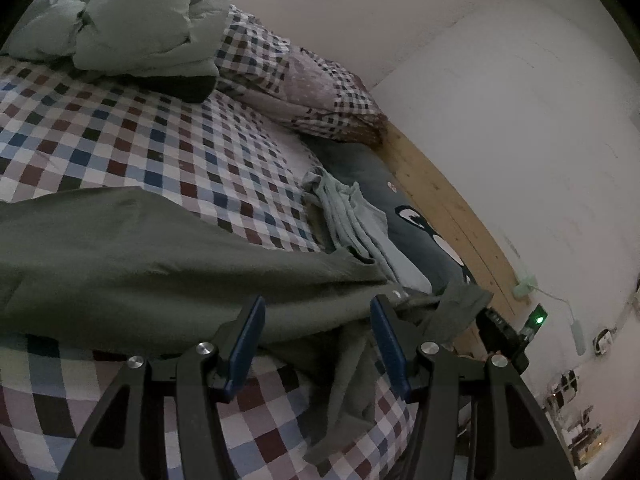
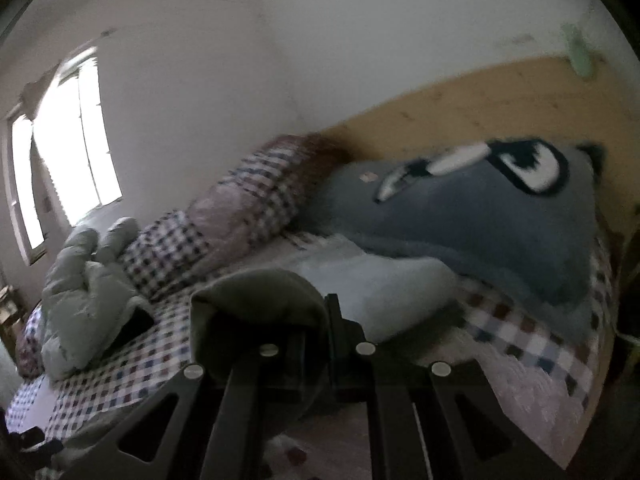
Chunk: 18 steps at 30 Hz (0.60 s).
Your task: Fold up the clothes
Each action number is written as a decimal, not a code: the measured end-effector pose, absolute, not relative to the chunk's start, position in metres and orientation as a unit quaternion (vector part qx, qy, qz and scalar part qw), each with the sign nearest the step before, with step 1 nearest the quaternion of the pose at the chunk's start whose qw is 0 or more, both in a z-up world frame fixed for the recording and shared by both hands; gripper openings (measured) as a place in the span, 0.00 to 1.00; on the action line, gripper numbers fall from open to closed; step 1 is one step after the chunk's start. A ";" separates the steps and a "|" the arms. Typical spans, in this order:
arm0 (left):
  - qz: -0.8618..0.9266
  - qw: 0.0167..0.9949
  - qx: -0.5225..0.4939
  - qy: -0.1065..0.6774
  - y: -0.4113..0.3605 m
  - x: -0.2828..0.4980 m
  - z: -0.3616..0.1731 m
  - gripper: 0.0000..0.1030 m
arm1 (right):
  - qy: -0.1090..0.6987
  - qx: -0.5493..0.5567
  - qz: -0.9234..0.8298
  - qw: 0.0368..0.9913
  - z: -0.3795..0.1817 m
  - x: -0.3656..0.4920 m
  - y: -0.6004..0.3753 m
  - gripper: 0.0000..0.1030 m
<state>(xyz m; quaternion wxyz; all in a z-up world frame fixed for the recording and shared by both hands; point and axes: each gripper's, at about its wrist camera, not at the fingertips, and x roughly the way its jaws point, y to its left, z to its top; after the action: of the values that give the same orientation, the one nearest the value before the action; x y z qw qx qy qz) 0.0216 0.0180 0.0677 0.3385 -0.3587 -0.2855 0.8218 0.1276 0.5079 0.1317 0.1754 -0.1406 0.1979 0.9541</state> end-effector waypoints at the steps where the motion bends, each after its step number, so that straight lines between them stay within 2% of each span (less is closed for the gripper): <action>1: 0.822 0.336 -0.359 -0.287 0.017 0.021 0.068 0.57 | 0.204 -0.148 0.950 0.183 0.128 0.128 0.512 0.07; 6: 0.826 0.323 -0.356 -0.295 0.009 0.019 0.067 0.57 | 0.209 -0.196 0.933 0.217 0.108 0.123 0.525 0.08; 9: 0.829 0.313 -0.356 -0.298 0.006 0.017 0.067 0.57 | 0.196 -0.230 0.924 0.233 0.098 0.118 0.527 0.16; 12: 0.829 0.308 -0.356 -0.302 0.003 0.015 0.066 0.57 | 0.184 -0.253 0.917 0.249 0.092 0.118 0.529 0.38; 13: 0.829 0.306 -0.356 -0.303 0.002 0.015 0.065 0.57 | 0.180 -0.257 0.915 0.255 0.091 0.119 0.530 0.50; 14: 0.830 0.304 -0.356 -0.304 0.001 0.014 0.065 0.57 | 0.176 -0.262 0.913 0.259 0.090 0.121 0.530 0.53; 18: 0.832 0.297 -0.353 -0.308 -0.002 0.015 0.066 0.58 | 0.147 -0.291 0.907 0.266 0.086 0.126 0.528 0.56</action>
<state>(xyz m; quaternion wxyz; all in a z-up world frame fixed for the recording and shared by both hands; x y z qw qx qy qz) 0.0147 -0.0024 0.0659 0.2973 -0.3526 -0.3079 0.8322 0.1263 0.5276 0.0863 0.2662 -0.2912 0.1465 0.9071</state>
